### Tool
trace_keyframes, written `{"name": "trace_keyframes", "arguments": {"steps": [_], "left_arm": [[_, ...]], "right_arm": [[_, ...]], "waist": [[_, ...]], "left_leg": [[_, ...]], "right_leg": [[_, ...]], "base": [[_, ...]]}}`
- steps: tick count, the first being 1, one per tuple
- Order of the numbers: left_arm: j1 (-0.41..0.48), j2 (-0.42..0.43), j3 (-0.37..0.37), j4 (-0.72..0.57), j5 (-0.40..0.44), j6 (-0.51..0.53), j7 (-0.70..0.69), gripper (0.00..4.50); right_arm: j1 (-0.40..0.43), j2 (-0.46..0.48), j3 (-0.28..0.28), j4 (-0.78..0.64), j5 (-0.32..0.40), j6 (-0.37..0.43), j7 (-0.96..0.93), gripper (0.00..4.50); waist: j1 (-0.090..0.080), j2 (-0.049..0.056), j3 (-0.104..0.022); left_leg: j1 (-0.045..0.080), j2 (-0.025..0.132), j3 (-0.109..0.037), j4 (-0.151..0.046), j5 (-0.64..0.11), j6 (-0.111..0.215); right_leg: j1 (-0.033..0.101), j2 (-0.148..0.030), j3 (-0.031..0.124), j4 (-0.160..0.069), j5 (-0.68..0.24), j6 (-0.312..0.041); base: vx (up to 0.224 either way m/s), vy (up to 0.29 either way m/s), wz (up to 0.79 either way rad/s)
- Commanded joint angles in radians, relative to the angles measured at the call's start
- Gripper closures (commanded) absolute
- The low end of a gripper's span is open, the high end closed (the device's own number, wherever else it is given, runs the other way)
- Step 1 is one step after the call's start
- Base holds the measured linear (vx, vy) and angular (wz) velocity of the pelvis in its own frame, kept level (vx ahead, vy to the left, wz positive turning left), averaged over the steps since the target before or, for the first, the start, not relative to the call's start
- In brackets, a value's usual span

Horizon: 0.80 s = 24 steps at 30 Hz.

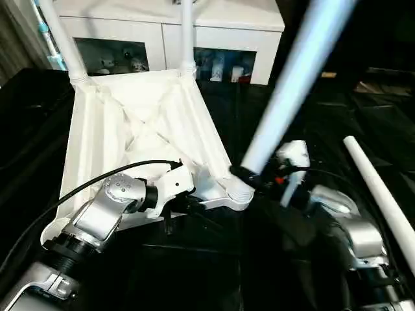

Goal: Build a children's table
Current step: Insert table leg to table base

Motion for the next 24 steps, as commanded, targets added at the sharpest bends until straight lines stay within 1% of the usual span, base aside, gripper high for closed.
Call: {"name": "trace_keyframes", "arguments": {"steps": [1, 2, 6, 8, 9, 10, 11, 12, 15, 17, 18, 21, 22, 23, 24], "left_arm": [[0.016, 0.019, -0.02, -0.011, 0.014, 0.003, -0.043, 4.5], [0.016, 0.018, -0.021, -0.01, 0.014, 0.002, -0.044, 4.5], [0.014, 0.017, -0.021, -0.007, 0.015, 0.0, -0.045, 4.5], [0.01, 0.018, -0.022, -0.001, 0.016, -0.002, -0.047, 4.5], [0.008, 0.018, -0.022, 0.001, 0.017, -0.003, -0.048, 4.5], [0.007, 0.019, -0.023, 0.002, 0.018, -0.004, -0.048, 4.5], [0.005, 0.02, -0.023, 0.003, 0.019, -0.005, -0.048, 4.5], [0.005, 0.02, -0.023, 0.003, 0.019, -0.005, -0.048, 4.5], [0.004, 0.024, -0.024, 0.002, 0.02, -0.004, -0.049, 4.5], [0.003, 0.026, -0.025, 0.002, 0.021, -0.002, -0.05, 4.5], [0.003, 0.026, -0.025, 0.002, 0.021, -0.002, -0.05, 4.5], [0.002, 0.026, -0.026, 0.002, 0.021, 0.0, -0.052, 4.5], [0.002, 0.026, -0.027, 0.002, 0.02, 0.0, -0.053, 4.5], [0.002, 0.026, -0.027, 0.001, 0.02, 0.0, -0.053, 4.5], [0.002, 0.027, -0.028, 0.001, 0.02, 0.001, -0.054, 4.5]], "right_arm": [[0.083, -0.048, 0.015, 0.144, -0.078, 0.116, -0.036, 2.66], [0.09, -0.051, 0.013, 0.143, -0.079, 0.12, -0.032, 2.66], [0.1, -0.056, 0.016, 0.142, -0.084, 0.126, -0.026, 2.66], [0.116, -0.071, 0.058, 0.135, -0.123, 0.113, -0.015, 2.66], [0.122, -0.077, 0.078, 0.13, -0.142, 0.106, -0.011, 2.66], [0.123, -0.081, 0.089, 0.129, -0.153, 0.101, -0.009, 2.66], [0.125, -0.09, 0.119, 0.123, -0.18, 0.09, -0.004, 2.66], [0.125, -0.09, 0.119, 0.123, -0.18, 0.09, -0.004, 2.66], [0.117, -0.11, 0.165, 0.115, -0.21, 0.08, -0.004, 2.66], [0.108, -0.119, 0.191, 0.12, -0.232, 0.073, -0.002, 2.66], [0.107, -0.12, 0.195, 0.122, -0.236, 0.073, -0.001, 2.66], [0.089, -0.119, 0.221, 0.147, -0.255, 0.075, 0.003, 2.66], [0.081, -0.117, 0.23, 0.158, -0.258, 0.081, 0.002, 2.66], [0.073, -0.115, 0.241, 0.169, -0.263, 0.086, 0.002, 2.66], [0.064, -0.113, 0.253, 0.181, -0.268, 0.092, 0.004, 2.66]], "waist": [[0.003, 0.013, -0.023], [0.003, 0.014, -0.025], [0.005, 0.015, -0.025], [0.006, 0.015, -0.026], [0.006, 0.015, -0.025], [0.006, 0.014, -0.026], [0.006, 0.013, -0.027], [0.007, 0.016, -0.027], [0.008, 0.017, -0.023], [0.008, 0.015, -0.021], [0.007, 0.014, -0.021], [0.007, 0.013, -0.017], [0.006, 0.013, -0.016], [0.006, 0.013, -0.016], [0.004, 0.013, -0.014]], "left_leg": [[0.001, 0.101, -0.048, -0.085, -0.306, 0.009], [0.0, 0.101, -0.048, -0.084, -0.3, 0.012], [0.001, 0.102, -0.048, -0.084, -0.303, 0.013], [0.002, 0.102, -0.047, -0.083, -0.296, 0.013], [0.002, 0.102, -0.047, -0.084, -0.297, 0.013], [0.002, 0.101, -0.046, -0.083, -0.292, 0.014], [0.001, 0.1, -0.046, -0.082, -0.291, 0.014], [0.002, 0.101, -0.047, -0.083, -0.292, 0.013], [0.004, 0.102, -0.047, -0.085, -0.308, 0.007], [0.004, 0.101, -0.048, -0.086, -0.326, 0.005], [0.003, 0.1, -0.048, -0.086, -0.329, 0.006], [0.005, 0.1, -0.051, -0.088, -0.35, 0.004], [0.008, 0.101, -0.053, -0.09, -0.374, -0.001], [0.009, 0.101, -0.054, -0.09, -0.377, -0.002], [0.008, 0.101, -0.056, -0.091, -0.394, -0.007]], "right_leg": [[0.009, -0.097, 0.06, -0.079, -0.242, -0.225], [0.011, -0.098, 0.059, -0.078, -0.239, -0.23], [0.012, -0.099, 0.059, -0.08, -0.262, -0.23], [0.012, -0.097, 0.057, -0.078, -0.245, -0.23], [0.012, -0.097, 0.057, -0.079, -0.245, -0.23], [0.013, -0.097, 0.057, -0.078, -0.24, -0.23], [0.014, -0.097, 0.058, -0.078, -0.242, -0.229], [0.014, -0.097, 0.058, -0.078, -0.244, -0.228], [0.012, -0.096, 0.057, -0.079, -0.247, -0.222], [0.012, -0.097, 0.058, -0.081, -0.271, -0.219], [0.012, -0.097, 0.058, -0.082, -0.279, -0.217], [0.009, -0.098, 0.059, -0.087, -0.337, -0.205], [0.007, -0.1, 0.06, -0.091, -0.389, -0.193], [0.006, -0.101, 0.061, -0.092, -0.401, -0.19], [0.004, -0.101, 0.061, -0.094, -0.433, -0.183]], "base": [[0.0, 0.0, 0.0], [0.0, 0.0, 0.0], [0.0, 0.0, 0.0], [0.0, 0.0, 0.0], [0.0, 0.0, 0.0], [0.0, 0.0, 0.0], [0.0, 0.0, 0.0], [0.0, 0.0, 0.0], [0.0, 0.0, 0.0], [0.0, 0.0, 0.0], [0.0, 0.0, 0.0], [0.0, 0.0, 0.0], [0.0, 0.0, 0.0], [0.0, 0.0, 0.0], [0.0, 0.0, 0.0]]}}
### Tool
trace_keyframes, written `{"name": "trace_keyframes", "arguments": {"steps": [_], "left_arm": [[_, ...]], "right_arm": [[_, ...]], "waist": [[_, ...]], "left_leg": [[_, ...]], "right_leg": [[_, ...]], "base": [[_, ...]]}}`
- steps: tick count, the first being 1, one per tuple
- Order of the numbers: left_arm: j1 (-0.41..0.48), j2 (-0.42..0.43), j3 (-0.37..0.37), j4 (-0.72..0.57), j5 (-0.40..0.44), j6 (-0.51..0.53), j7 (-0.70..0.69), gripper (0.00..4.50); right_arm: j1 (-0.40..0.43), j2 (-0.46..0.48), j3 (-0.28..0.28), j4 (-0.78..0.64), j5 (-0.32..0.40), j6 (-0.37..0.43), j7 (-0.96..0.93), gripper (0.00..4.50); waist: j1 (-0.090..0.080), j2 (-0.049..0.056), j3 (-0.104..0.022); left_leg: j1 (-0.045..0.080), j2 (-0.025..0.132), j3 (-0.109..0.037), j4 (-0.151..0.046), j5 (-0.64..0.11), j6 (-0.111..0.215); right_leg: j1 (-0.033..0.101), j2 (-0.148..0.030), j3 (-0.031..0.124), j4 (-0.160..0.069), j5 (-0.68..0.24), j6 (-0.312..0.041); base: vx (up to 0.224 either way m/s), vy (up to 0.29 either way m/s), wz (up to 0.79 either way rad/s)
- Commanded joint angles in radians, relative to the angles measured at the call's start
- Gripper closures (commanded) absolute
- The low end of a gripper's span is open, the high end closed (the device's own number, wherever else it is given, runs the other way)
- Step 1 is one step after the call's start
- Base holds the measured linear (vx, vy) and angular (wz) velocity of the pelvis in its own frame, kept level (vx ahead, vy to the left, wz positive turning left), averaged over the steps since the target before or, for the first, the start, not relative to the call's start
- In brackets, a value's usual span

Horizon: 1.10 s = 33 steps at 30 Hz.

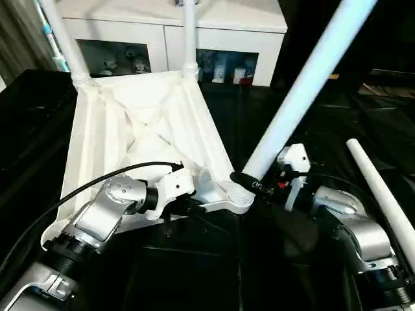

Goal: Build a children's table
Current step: Insert table leg to table base

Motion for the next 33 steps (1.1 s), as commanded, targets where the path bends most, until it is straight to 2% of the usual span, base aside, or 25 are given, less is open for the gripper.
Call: {"name": "trace_keyframes", "arguments": {"steps": [1, 2, 3, 5, 8, 10, 11, 13, 14, 15, 17, 19, 22, 23, 24, 28, 33], "left_arm": [[0.001, 0.016, -0.014, -0.004, 0.018, 0.0, -0.042, 4.5], [0.001, 0.016, -0.014, -0.004, 0.018, 0.0, -0.042, 4.5], [0.001, 0.016, -0.014, -0.004, 0.018, 0.0, -0.042, 4.5], [0.002, 0.016, -0.015, -0.004, 0.018, 0.001, -0.042, 4.5], [0.001, 0.018, -0.018, -0.005, 0.018, 0.003, -0.044, 4.5], [0.0, 0.02, -0.021, -0.002, 0.017, 0.003, -0.05, 4.5], [-0.001, 0.02, -0.021, -0.002, 0.017, 0.003, -0.051, 4.5], [-0.002, 0.02, -0.022, -0.001, 0.018, 0.003, -0.051, 4.5], [-0.002, 0.019, -0.023, 0.0, 0.018, 0.002, -0.051, 4.5], [-0.003, 0.019, -0.023, 0.001, 0.017, 0.003, -0.051, 4.5], [-0.003, 0.017, -0.024, 0.003, 0.018, 0.003, -0.051, 4.5], [-0.003, 0.016, -0.024, 0.003, 0.018, 0.004, -0.05, 4.5], [-0.001, 0.015, -0.025, 0.0, 0.018, 0.007, -0.047, 4.5], [0.0, 0.014, -0.025, -0.002, 0.018, 0.009, -0.046, 4.5], [0.002, 0.014, -0.025, -0.005, 0.018, 0.01, -0.045, 4.5], [0.01, 0.018, -0.02, -0.009, 0.021, 0.011, -0.047, 4.5], [0.009, 0.02, -0.017, -0.004, 0.023, 0.008, -0.048, 4.5]], "right_arm": [[0.077, -0.04, 0.156, 0.22, -0.189, 0.119, -0.013, 2.66], [0.073, -0.039, 0.165, 0.226, -0.194, 0.123, -0.01, 2.66], [0.073, -0.039, 0.165, 0.226, -0.194, 0.123, -0.01, 2.66], [0.07, -0.039, 0.176, 0.232, -0.204, 0.118, -0.007, 2.66], [0.06, -0.03, 0.19, 0.242, -0.209, 0.109, -0.013, 2.66], [0.045, -0.026, 0.201, 0.258, -0.223, 0.088, -0.011, 2.66], [0.038, -0.024, 0.204, 0.264, -0.229, 0.083, -0.012, 2.66], [0.024, -0.022, 0.211, 0.275, -0.239, 0.076, -0.011, 2.66], [0.016, -0.021, 0.217, 0.281, -0.239, 0.073, -0.009, 2.66], [0.009, -0.02, 0.22, 0.285, -0.239, 0.071, -0.008, 2.66], [-0.011, -0.013, 0.231, 0.289, -0.238, 0.074, 0.002, 2.66], [-0.019, -0.01, 0.239, 0.292, -0.243, 0.075, 0.009, 2.66], [-0.029, -0.002, 0.249, 0.303, -0.251, 0.076, 0.01, 2.66], [-0.032, 0.001, 0.252, 0.309, -0.252, 0.075, 0.01, 2.66], [-0.032, 0.001, 0.253, 0.313, -0.253, 0.073, 0.01, 2.66], [-0.017, -0.008, 0.23, 0.327, -0.256, 0.055, 0.001, 2.66], [0.004, -0.012, 0.187, 0.331, -0.242, 0.048, -0.022, 2.66]], "waist": [[0.001, 0.013, -0.007], [0.0, 0.009, -0.005], [-0.002, 0.012, -0.004], [0.0, 0.01, -0.005], [-0.001, 0.01, -0.006], [-0.002, 0.012, -0.006], [-0.005, 0.012, -0.005], [-0.005, 0.012, -0.005], [-0.007, 0.012, -0.001], [-0.008, 0.012, 0.0], [-0.005, 0.011, 0.0], [-0.006, 0.011, -0.002], [-0.007, 0.007, -0.003], [-0.007, 0.004, -0.002], [-0.006, 0.006, -0.001], [-0.006, 0.006, 0.002], [-0.005, 0.007, 0.002]], "left_leg": [[0.001, 0.101, -0.058, -0.086, -0.399, -0.008], [0.0, 0.1, -0.058, -0.087, -0.407, -0.008], [0.0, 0.1, -0.062, -0.088, -0.421, -0.01], [0.004, 0.101, -0.062, -0.089, -0.428, -0.009], [-0.002, 0.101, -0.063, -0.09, -0.402, -0.006], [0.0, 0.1, -0.06, -0.089, -0.408, -0.008], [-0.005, 0.1, -0.062, -0.09, -0.407, -0.009], [-0.006, 0.099, -0.063, -0.09, -0.409, -0.01], [-0.006, 0.098, -0.066, -0.092, -0.436, -0.013], [0.001, 0.097, -0.067, -0.091, -0.463, -0.016], [0.01, 0.098, -0.068, -0.089, -0.482, -0.014], [0.003, 0.1, -0.072, -0.094, -0.479, -0.018], [0.005, 0.1, -0.067, -0.094, -0.48, -0.02], [0.005, 0.099, -0.065, -0.093, -0.481, -0.019], [0.005, 0.099, -0.066, -0.093, -0.484, -0.019], [0.009, 0.098, -0.072, -0.094, -0.513, -0.016], [0.014, 0.098, -0.069, -0.096, -0.524, -0.018]], "right_leg": [[-0.004, -0.101, 0.061, -0.093, -0.44, -0.186], [-0.005, -0.101, 0.061, -0.095, -0.459, -0.18], [-0.006, -0.104, 0.062, -0.097, -0.5, -0.169], [-0.011, -0.103, 0.065, -0.102, -0.522, -0.152], [-0.007, -0.103, 0.064, -0.098, -0.487, -0.156], [-0.01, -0.1, 0.063, -0.096, -0.467, -0.164], [-0.007, -0.102, 0.063, -0.095, -0.463, -0.168], [-0.005, -0.103, 0.062, -0.095, -0.476, -0.166], [-0.011, -0.102, 0.061, -0.098, -0.532, -0.15], [-0.017, -0.104, 0.062, -0.104, -0.592, -0.132], [-0.025, -0.104, 0.066, -0.111, -0.628, -0.119], [-0.019, -0.103, 0.064, -0.107, -0.603, -0.115], [-0.022, -0.099, 0.064, -0.103, -0.544, -0.131], [-0.023, -0.099, 0.065, -0.104, -0.547, -0.134], [-0.024, -0.1, 0.066, -0.104, -0.557, -0.133], [-0.03, -0.103, 0.066, -0.113, -0.655, -0.099], [-0.033, -0.098, 0.068, -0.112, -0.622, -0.101]], "base": [[0.0, 0.0, 0.0], [0.0, 0.0, 0.0], [0.0, 0.0, 0.0], [0.0, 0.0, 0.0], [0.0, 0.0, 0.0], [0.0, 0.0, 0.0], [0.0, 0.0, 0.0], [0.0, 0.0, 0.0], [0.0, 0.0, 0.0], [0.0, 0.0, 0.0], [0.0, 0.0, 0.0], [0.0, 0.0, 0.0], [0.0, 0.0, 0.0], [0.0, 0.0, 0.0], [0.0, 0.0, 0.0], [0.0, 0.0, 0.0], [0.0, 0.0, 0.0]]}}
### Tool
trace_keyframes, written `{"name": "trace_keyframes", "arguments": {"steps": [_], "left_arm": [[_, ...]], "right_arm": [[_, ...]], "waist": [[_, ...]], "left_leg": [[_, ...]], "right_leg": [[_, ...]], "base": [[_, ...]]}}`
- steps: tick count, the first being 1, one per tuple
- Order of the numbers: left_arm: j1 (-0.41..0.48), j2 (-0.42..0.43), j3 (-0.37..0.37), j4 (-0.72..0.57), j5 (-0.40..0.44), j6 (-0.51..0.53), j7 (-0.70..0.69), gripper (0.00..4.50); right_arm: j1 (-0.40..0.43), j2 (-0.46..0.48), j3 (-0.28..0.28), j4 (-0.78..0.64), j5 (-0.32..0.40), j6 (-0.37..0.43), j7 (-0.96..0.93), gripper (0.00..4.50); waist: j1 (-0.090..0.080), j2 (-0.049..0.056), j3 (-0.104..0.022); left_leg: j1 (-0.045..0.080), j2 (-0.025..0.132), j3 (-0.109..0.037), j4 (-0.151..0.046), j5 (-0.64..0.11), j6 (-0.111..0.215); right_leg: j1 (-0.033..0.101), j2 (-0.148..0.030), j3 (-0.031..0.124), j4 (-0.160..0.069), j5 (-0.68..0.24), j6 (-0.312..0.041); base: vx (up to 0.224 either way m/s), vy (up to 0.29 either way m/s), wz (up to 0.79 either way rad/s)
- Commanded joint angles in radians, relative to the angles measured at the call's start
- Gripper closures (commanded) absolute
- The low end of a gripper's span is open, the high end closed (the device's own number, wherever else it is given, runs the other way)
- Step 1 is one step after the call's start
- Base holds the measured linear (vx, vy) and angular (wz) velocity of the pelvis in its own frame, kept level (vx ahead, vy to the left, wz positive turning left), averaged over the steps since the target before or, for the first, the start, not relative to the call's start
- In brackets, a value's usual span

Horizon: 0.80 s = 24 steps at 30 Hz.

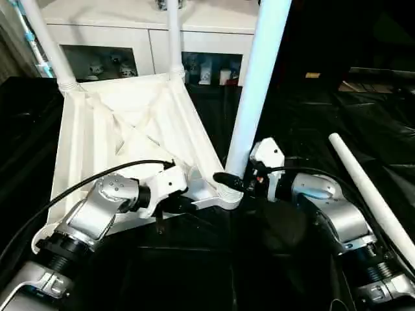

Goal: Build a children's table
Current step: Insert table leg to table base

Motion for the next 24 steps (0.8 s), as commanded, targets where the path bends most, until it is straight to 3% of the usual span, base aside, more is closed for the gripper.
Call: {"name": "trace_keyframes", "arguments": {"steps": [1, 4, 5, 8, 9, 11, 16, 24], "left_arm": [[0.01, 0.005, -0.035, -0.023, 0.01, -0.01, -0.047, 4.5], [0.008, 0.003, -0.032, -0.019, 0.009, -0.013, -0.047, 4.5], [0.006, 0.002, -0.031, -0.017, 0.009, -0.014, -0.048, 4.5], [0.004, 0.001, -0.031, -0.013, 0.01, -0.015, -0.05, 4.5], [0.003, 0.002, -0.032, -0.012, 0.011, -0.015, -0.051, 4.5], [0.002, 0.003, -0.033, -0.01, 0.011, -0.016, -0.054, 4.5], [0.001, 0.005, -0.035, -0.01, 0.012, -0.016, -0.059, 4.5], [0.004, 0.012, -0.036, -0.011, 0.012, -0.012, -0.066, 4.5]], "right_arm": [[0.131, -0.028, 0.072, 0.231, -0.128, 0.1, -0.05, 2.66], [0.14, -0.024, 0.048, 0.233, -0.111, 0.097, -0.066, 2.66], [0.143, -0.02, 0.04, 0.231, -0.104, 0.095, -0.07, 2.66], [0.153, -0.007, 0.013, 0.225, -0.08, 0.086, -0.082, 2.66], [0.154, -0.006, 0.009, 0.227, -0.077, 0.086, -0.084, 2.66], [0.159, 0.007, -0.022, 0.236, -0.048, 0.099, -0.092, 2.66], [0.157, -0.007, -0.005, 0.244, -0.079, 0.079, -0.088, 2.66], [0.157, 0.002, 0.002, 0.236, -0.091, 0.08, -0.081, 2.66]], "waist": [[0.0, 0.012, 0.002], [-0.001, 0.012, 0.002], [0.001, 0.017, 0.002], [0.002, 0.015, 0.002], [0.004, 0.023, 0.001], [0.003, 0.02, -0.001], [0.004, 0.019, -0.001], [0.005, 0.017, -0.001]], "left_leg": [[0.002, 0.098, -0.065, -0.095, -0.53, -0.016], [0.002, 0.097, -0.067, -0.096, -0.54, -0.015], [0.004, 0.097, -0.067, -0.096, -0.542, -0.015], [0.006, 0.097, -0.066, -0.097, -0.548, -0.015], [0.007, 0.098, -0.067, -0.097, -0.55, -0.017], [0.006, 0.098, -0.066, -0.099, -0.551, -0.019], [0.005, 0.099, -0.064, -0.101, -0.544, -0.023], [0.004, 0.099, -0.064, -0.101, -0.527, -0.017]], "right_leg": [[-0.023, -0.098, 0.066, -0.11, -0.623, -0.106], [-0.023, -0.099, 0.065, -0.112, -0.646, -0.098], [-0.024, -0.099, 0.067, -0.113, -0.65, -0.097], [-0.026, -0.098, 0.067, -0.115, -0.65, -0.095], [-0.026, -0.099, 0.067, -0.114, -0.645, -0.097], [-0.024, -0.096, 0.066, -0.114, -0.617, -0.1], [-0.021, -0.095, 0.065, -0.111, -0.572, -0.117], [-0.02, -0.098, 0.067, -0.113, -0.591, -0.115]], "base": [[0.0, 0.0, 0.0], [0.0, 0.0, 0.0], [0.0, 0.0, 0.0], [0.0, 0.0, 0.0], [0.0, 0.0, 0.0], [0.0, 0.0, 0.0], [0.0, 0.0, 0.0], [0.0, 0.0, 0.0]]}}
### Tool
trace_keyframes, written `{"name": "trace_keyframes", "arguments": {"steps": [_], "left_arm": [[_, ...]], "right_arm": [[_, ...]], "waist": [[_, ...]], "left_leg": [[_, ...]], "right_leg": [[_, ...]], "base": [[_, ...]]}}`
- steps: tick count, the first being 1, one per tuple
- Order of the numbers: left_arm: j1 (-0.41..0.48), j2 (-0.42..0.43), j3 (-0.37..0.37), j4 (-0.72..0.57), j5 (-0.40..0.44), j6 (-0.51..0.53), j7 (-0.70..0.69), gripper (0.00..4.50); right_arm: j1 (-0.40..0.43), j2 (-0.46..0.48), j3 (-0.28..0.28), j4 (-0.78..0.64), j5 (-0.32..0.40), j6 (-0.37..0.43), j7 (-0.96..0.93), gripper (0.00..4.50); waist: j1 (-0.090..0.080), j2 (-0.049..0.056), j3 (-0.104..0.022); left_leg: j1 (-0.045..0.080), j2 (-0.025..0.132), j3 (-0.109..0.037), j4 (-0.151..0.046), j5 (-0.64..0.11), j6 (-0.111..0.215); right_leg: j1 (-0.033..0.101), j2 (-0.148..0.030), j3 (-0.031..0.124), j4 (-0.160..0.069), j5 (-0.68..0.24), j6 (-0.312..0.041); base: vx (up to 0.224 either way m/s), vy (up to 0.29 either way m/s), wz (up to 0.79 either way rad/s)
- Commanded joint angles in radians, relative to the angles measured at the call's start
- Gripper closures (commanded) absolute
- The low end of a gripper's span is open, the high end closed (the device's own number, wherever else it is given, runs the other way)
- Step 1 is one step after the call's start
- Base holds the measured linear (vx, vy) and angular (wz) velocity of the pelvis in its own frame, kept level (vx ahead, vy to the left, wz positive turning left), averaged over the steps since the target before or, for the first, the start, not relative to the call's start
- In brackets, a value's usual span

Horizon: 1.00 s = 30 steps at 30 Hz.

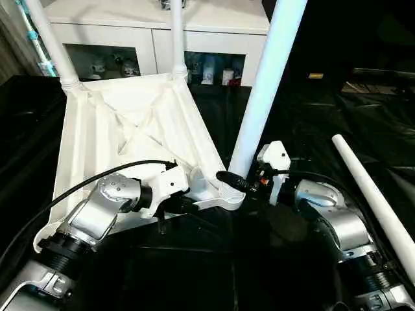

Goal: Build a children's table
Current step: Insert table leg to table base

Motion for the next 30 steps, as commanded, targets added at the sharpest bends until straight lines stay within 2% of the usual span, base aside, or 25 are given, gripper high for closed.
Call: {"name": "trace_keyframes", "arguments": {"steps": [1, 2, 3, 5, 6, 7, 8, 10, 12, 13, 14, 15, 16, 17, 19, 21, 24, 26, 27, 28, 29, 30], "left_arm": [[0.008, 0.017, -0.036, -0.01, 0.016, -0.001, -0.062, 4.5], [0.008, 0.017, -0.037, -0.009, 0.02, 0.007, -0.055, 4.5], [0.004, 0.008, -0.039, -0.006, 0.029, 0.035, -0.034, 4.5], [0.0, -0.008, -0.041, -0.005, 0.036, 0.06, -0.009, 4.5], [-0.008, -0.04, -0.046, 0.003, 0.054, 0.083, 0.039, 4.5], [-0.015, -0.076, -0.049, 0.007, 0.063, 0.109, 0.082, 4.5], [-0.017, -0.091, -0.05, 0.008, 0.065, 0.122, 0.099, 4.5], [-0.035, -0.151, -0.057, 0.023, 0.077, 0.164, 0.159, 4.5], [-0.062, -0.211, -0.067, 0.054, 0.096, 0.203, 0.217, 4.5], [-0.092, -0.261, -0.08, 0.095, 0.116, 0.22, 0.261, 4.5], [-0.101, -0.276, -0.086, 0.109, 0.123, 0.221, 0.272, 4.5], [-0.114, -0.295, -0.091, 0.129, 0.136, 0.226, 0.293, 4.5], [-0.122, -0.306, -0.094, 0.142, 0.145, 0.23, 0.307, 4.5], [-0.129, -0.316, -0.094, 0.155, 0.151, 0.226, 0.319, 4.5], [-0.14, -0.329, -0.091, 0.173, 0.159, 0.219, 0.336, 4.5], [-0.149, -0.33, -0.089, 0.184, 0.173, 0.193, 0.351, 4.5], [-0.133, -0.28, -0.099, 0.141, 0.186, 0.145, 0.316, 4.5], [-0.113, -0.241, -0.104, 0.105, 0.187, 0.103, 0.282, 4.5], [-0.11, -0.235, -0.105, 0.098, 0.188, 0.102, 0.279, 4.5], [-0.089, -0.2, -0.105, 0.062, 0.188, 0.089, 0.256, 4.5], [-0.075, -0.182, -0.101, 0.041, 0.184, 0.08, 0.241, 4.5], [-0.052, -0.156, -0.096, 0.012, 0.176, 0.05, 0.219, 4.5]], "right_arm": [[0.102, -0.031, 0.055, 0.239, -0.122, 0.112, -0.069, 2.66], [0.1, -0.026, 0.053, 0.242, -0.125, 0.113, -0.082, 2.66], [0.091, 0.002, 0.023, 0.262, -0.123, 0.12, -0.149, 2.66], [0.083, 0.028, -0.008, 0.278, -0.117, 0.124, -0.21, 2.66], [0.076, 0.067, -0.052, 0.299, -0.104, 0.126, -0.296, 2.66], [0.071, 0.099, -0.089, 0.314, -0.093, 0.127, -0.367, 2.66], [0.07, 0.111, -0.101, 0.318, -0.088, 0.129, -0.392, 2.66], [0.068, 0.143, -0.121, 0.324, -0.083, 0.129, -0.45, 2.66], [0.062, 0.172, -0.127, 0.33, -0.081, 0.13, -0.488, 2.66], [0.05, 0.189, -0.12, 0.339, -0.098, 0.12, -0.521, 2.66], [0.046, 0.193, -0.116, 0.342, -0.105, 0.114, -0.53, 2.66], [0.042, 0.199, -0.11, 0.341, -0.112, 0.107, -0.539, 2.66], [0.04, 0.204, -0.108, 0.34, -0.115, 0.104, -0.543, 2.66], [0.039, 0.209, -0.104, 0.335, -0.119, 0.098, -0.544, 2.66], [0.039, 0.216, -0.098, 0.325, -0.125, 0.092, -0.541, 2.66], [0.042, 0.221, -0.093, 0.302, -0.125, 0.07, -0.53, 2.66], [0.049, 0.212, -0.115, 0.248, -0.095, 0.027, -0.502, 2.66], [0.051, 0.207, -0.141, 0.202, -0.065, -0.004, -0.461, 2.66], [0.052, 0.206, -0.146, 0.194, -0.058, -0.007, -0.453, 2.66], [0.054, 0.199, -0.172, 0.145, -0.012, -0.014, -0.407, 2.66], [0.057, 0.192, -0.185, 0.113, 0.017, -0.015, -0.373, 2.66], [0.062, 0.176, -0.194, 0.067, 0.054, -0.004, -0.322, 2.66]], "waist": [[0.0, 0.017, 0.0], [0.0, 0.018, 0.0], [-0.001, 0.017, -0.001], [-0.005, 0.015, 0.001], [-0.006, 0.015, 0.001], [-0.009, 0.016, 0.004], [-0.011, 0.017, 0.002], [-0.003, 0.017, -0.002], [0.005, 0.026, -0.003], [0.01, 0.027, -0.006], [0.012, 0.027, -0.005], [0.013, 0.029, -0.005], [0.014, 0.025, -0.004], [0.015, 0.027, -0.003], [0.017, 0.026, -0.005], [0.016, 0.029, -0.003], [0.017, 0.027, -0.004], [0.018, 0.025, -0.006], [0.019, 0.027, -0.007], [0.021, 0.027, -0.01], [0.021, 0.021, -0.014], [0.022, 0.02, -0.02]], "left_leg": [[0.002, 0.101, -0.064, -0.093, -0.528, -0.017], [0.003, 0.101, -0.064, -0.093, -0.53, -0.017], [0.002, 0.101, -0.065, -0.094, -0.532, -0.019], [0.001, 0.099, -0.068, -0.095, -0.545, -0.026], [0.001, 0.099, -0.069, -0.096, -0.551, -0.029], [0.007, 0.097, -0.073, -0.094, -0.579, -0.034], [0.018, 0.095, -0.074, -0.092, -0.603, -0.04], [0.037, 0.092, -0.065, -0.085, -0.609, -0.035], [0.025, 0.098, -0.065, -0.094, -0.573, -0.037], [0.023, 0.102, -0.061, -0.098, -0.563, -0.052], [0.025, 0.101, -0.057, -0.101, -0.568, -0.063], [0.025, 0.1, -0.057, -0.101, -0.574, -0.069], [0.022, 0.099, -0.058, -0.103, -0.591, -0.07], [0.021, 0.098, -0.061, -0.104, -0.601, -0.066], [0.029, 0.097, -0.062, -0.103, -0.619, -0.061], [0.021, 0.099, -0.068, -0.106, -0.626, -0.056], [0.015, 0.1, -0.07, -0.108, -0.618, -0.051], [0.007, 0.104, -0.07, -0.108, -0.586, -0.043], [0.001, 0.106, -0.069, -0.108, -0.544, -0.036], [0.0, 0.108, -0.064, -0.105, -0.497, -0.035], [-0.006, 0.108, -0.056, -0.1, -0.427, -0.022], [-0.014, 0.108, -0.055, -0.095, -0.367, -0.007]], "right_leg": [[-0.021, -0.098, 0.066, -0.106, -0.593, -0.115], [-0.021, -0.098, 0.066, -0.106, -0.593, -0.115], [-0.021, -0.097, 0.066, -0.106, -0.592, -0.114], [-0.022, -0.1, 0.064, -0.109, -0.64, -0.102], [-0.023, -0.1, 0.064, -0.109, -0.655, -0.095], [-0.031, -0.102, 0.061, -0.117, -0.714, -0.081], [-0.037, -0.1, 0.056, -0.123, -0.748, -0.068], [-0.048, -0.092, 0.054, -0.134, -0.731, -0.059], [-0.036, -0.093, 0.06, -0.125, -0.625, -0.079], [-0.031, -0.088, 0.057, -0.118, -0.545, -0.089], [-0.031, -0.084, 0.055, -0.115, -0.494, -0.099], [-0.03, -0.085, 0.055, -0.113, -0.48, -0.101], [-0.027, -0.087, 0.054, -0.115, -0.484, -0.097], [-0.026, -0.092, 0.056, -0.116, -0.501, -0.092], [-0.028, -0.094, 0.055, -0.124, -0.531, -0.082], [-0.022, -0.097, 0.053, -0.125, -0.536, -0.075], [-0.018, -0.102, 0.053, -0.124, -0.52, -0.073], [-0.012, -0.107, 0.057, -0.12, -0.492, -0.083], [-0.007, -0.108, 0.06, -0.115, -0.446, -0.097], [-0.005, -0.106, 0.061, -0.108, -0.372, -0.119], [0.004, -0.105, 0.062, -0.098, -0.269, -0.144], [0.015, -0.107, 0.063, -0.087, -0.192, -0.159]], "base": [[0.0, 0.0, 0.0], [0.0, 0.0, 0.0], [0.0, 0.0, 0.0], [0.0, 0.0, 0.0], [0.0, 0.0, 0.0], [0.0, 0.0, 0.0], [0.0, 0.0, 0.0], [-0.025, 0.011, 0.01], [0.0, 0.0, 0.0], [0.0, 0.0, 0.0], [0.0, 0.0, 0.0], [0.0, 0.0, 0.0], [0.0, 0.0, 0.0], [0.0, 0.0, 0.0], [0.0, 0.0, 0.0], [0.0, 0.0, 0.0], [0.0, 0.0, 0.0], [0.0, 0.0, 0.0], [0.0, 0.0, 0.0], [0.0, 0.0, 0.0], [0.0, 0.0, 0.0], [0.0, 0.0, 0.0]]}}
